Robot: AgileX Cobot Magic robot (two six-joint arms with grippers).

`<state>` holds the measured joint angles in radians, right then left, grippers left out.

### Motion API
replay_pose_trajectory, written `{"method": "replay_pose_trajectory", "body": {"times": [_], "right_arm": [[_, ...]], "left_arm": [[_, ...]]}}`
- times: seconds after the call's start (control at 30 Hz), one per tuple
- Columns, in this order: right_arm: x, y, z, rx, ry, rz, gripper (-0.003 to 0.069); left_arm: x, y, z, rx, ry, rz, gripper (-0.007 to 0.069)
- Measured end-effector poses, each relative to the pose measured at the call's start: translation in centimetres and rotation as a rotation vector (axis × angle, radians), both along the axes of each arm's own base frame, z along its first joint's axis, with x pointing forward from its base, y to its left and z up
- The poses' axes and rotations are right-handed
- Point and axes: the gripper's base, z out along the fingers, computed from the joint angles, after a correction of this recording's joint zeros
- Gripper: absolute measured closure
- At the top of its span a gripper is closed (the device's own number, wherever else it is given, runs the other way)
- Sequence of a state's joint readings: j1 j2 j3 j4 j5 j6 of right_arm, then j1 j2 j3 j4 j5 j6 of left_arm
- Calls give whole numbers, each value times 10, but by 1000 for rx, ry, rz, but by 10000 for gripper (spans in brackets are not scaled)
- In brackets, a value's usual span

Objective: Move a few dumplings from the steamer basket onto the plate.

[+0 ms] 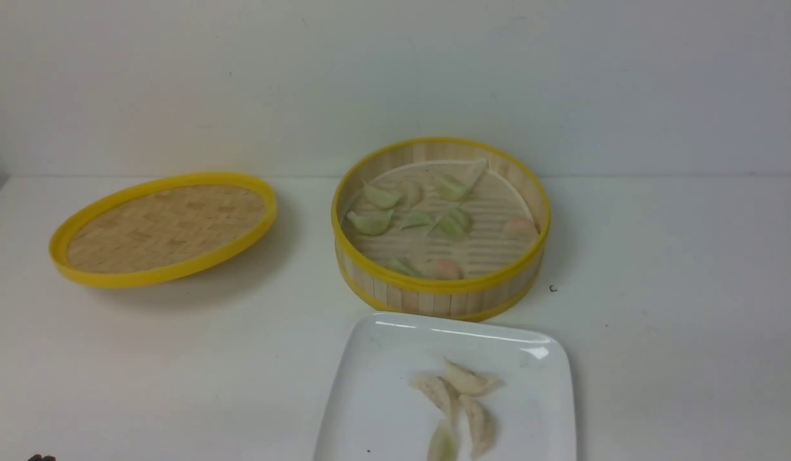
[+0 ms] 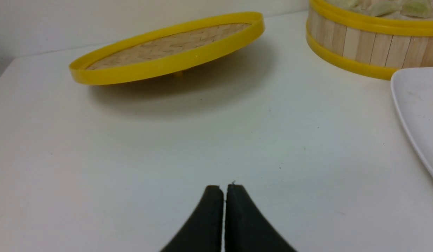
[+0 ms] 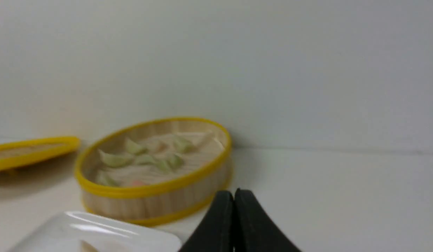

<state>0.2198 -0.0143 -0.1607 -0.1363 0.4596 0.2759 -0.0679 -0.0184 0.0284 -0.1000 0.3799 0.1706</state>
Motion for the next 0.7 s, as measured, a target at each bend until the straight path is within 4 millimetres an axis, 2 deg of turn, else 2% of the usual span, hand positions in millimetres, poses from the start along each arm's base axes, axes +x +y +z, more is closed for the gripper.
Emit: {"method": "replay_pose_trajectory", "body": {"times": [0.13, 0.17, 0.7], "right_arm": [[9, -6, -49, -21, 130, -150, 672], [9, -8, -56, -22, 157, -179, 672], [10, -10, -54, -22, 125, -224, 672]], "left_arm": [[0, 0, 0, 0, 0, 0, 631], [0, 0, 0, 0, 0, 0, 631], [0, 0, 0, 0, 1, 0, 631]]}}
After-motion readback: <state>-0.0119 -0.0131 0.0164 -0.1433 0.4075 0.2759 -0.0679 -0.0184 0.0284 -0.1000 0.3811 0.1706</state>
